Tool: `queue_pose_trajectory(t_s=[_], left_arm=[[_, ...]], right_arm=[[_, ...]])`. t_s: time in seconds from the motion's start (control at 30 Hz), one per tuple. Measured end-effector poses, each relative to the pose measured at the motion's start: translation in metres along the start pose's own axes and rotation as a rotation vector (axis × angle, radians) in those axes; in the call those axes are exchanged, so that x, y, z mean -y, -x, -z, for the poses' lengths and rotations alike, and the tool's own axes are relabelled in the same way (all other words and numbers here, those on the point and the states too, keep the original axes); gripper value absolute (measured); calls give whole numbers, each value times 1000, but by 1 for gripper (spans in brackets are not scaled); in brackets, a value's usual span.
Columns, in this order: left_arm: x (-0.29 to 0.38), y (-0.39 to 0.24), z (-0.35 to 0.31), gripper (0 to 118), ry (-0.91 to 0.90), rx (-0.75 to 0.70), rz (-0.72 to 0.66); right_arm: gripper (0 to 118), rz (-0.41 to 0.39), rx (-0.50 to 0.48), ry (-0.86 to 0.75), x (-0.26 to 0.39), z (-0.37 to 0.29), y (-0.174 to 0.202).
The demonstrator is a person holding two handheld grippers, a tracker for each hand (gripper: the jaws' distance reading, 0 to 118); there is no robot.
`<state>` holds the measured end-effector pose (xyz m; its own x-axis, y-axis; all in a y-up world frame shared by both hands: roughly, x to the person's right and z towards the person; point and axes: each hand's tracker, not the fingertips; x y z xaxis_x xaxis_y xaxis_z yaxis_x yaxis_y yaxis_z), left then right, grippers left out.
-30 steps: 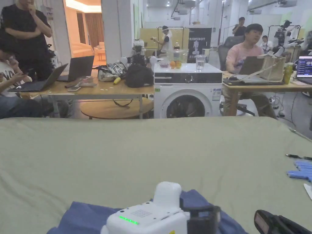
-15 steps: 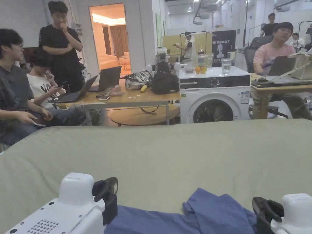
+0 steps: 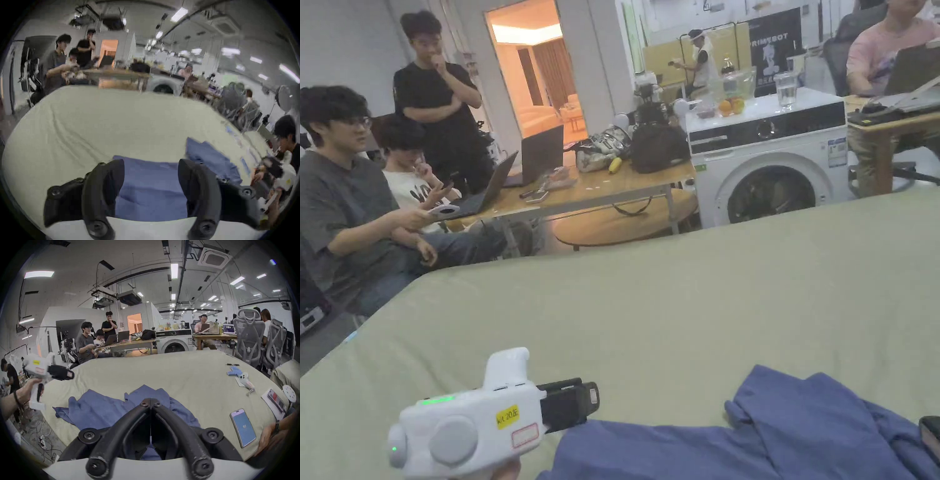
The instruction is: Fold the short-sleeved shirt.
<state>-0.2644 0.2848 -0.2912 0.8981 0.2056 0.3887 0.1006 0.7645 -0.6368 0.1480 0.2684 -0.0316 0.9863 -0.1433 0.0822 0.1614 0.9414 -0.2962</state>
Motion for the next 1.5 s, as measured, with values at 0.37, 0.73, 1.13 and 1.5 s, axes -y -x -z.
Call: queue_pose_trajectory(t_s=[0.37, 0.73, 1.13, 1.5], left_arm=[[-13, 48, 144, 41, 322, -175, -70], [0, 40, 167, 0, 376, -161, -25], [6, 31, 144, 0, 328, -143, -103], [-51, 9, -51, 0, -261, 37, -45]], right_arm=[[0, 115, 133, 97, 22, -11, -59], [0, 209, 185, 183, 41, -14, -82], [8, 440, 158, 436, 100, 50, -74], [6, 328, 50, 100, 7, -1, -49]])
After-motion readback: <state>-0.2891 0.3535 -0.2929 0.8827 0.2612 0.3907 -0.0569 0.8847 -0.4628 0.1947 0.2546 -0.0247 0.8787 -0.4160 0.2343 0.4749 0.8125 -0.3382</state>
